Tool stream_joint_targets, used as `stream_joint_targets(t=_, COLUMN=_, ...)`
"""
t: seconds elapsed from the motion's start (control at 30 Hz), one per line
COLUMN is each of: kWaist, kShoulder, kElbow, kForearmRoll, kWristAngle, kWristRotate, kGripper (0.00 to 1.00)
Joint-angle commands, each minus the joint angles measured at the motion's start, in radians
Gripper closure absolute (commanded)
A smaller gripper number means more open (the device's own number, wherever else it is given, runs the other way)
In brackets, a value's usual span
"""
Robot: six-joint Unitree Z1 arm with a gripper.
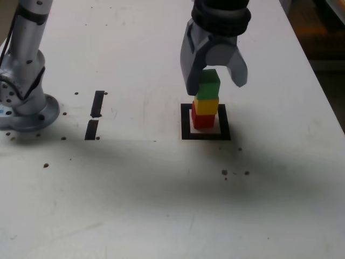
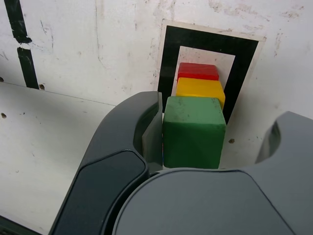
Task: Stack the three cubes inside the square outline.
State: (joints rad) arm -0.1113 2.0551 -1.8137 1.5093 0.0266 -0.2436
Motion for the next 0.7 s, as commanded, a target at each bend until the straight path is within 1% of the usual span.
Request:
stream_joint_targets(t=0.0, kWaist=0.001, kShoulder=-0.033, kElbow=-0.008, kForearmRoll=0.019, kWristAngle=0.003, kWristRotate=-0.003, kGripper=0.0)
stream_joint_targets(t=0.13, kWaist=0.001, kShoulder=-0.112, kElbow=-0.037, kForearmRoll=0.069, kWristAngle=0.009, kWristRotate=0.015, kGripper=0.0)
stream_joint_targets(t=0.23, kWaist=0.003, kShoulder=-0.241, kElbow=-0.052, kForearmRoll=0.098, kWristAngle=0.024, kWristRotate=0.059, kGripper=0.0)
stream_joint_targets(t=0.33, kWaist=0.016, kShoulder=-0.383, kElbow=-0.01, kForearmRoll=0.106, kWristAngle=0.031, kWristRotate=0.1, kGripper=0.0)
stream_joint_targets(t=0.4, kWaist=0.031, kShoulder=-0.465, kElbow=0.059, kForearmRoll=0.104, kWristAngle=0.027, kWristRotate=0.118, kGripper=0.0)
stream_joint_targets(t=0.5, kWaist=0.059, kShoulder=-0.544, kElbow=0.207, kForearmRoll=0.086, kWristAngle=0.016, kWristRotate=0.136, kGripper=0.0)
stream_joint_targets(t=0.57, kWaist=0.071, kShoulder=-0.57, kElbow=0.318, kForearmRoll=0.063, kWristAngle=0.013, kWristRotate=0.14, kGripper=0.01)
stream_joint_targets(t=0.67, kWaist=0.079, kShoulder=-0.582, kElbow=0.477, kForearmRoll=0.019, kWristAngle=0.007, kWristRotate=0.145, kGripper=0.01)
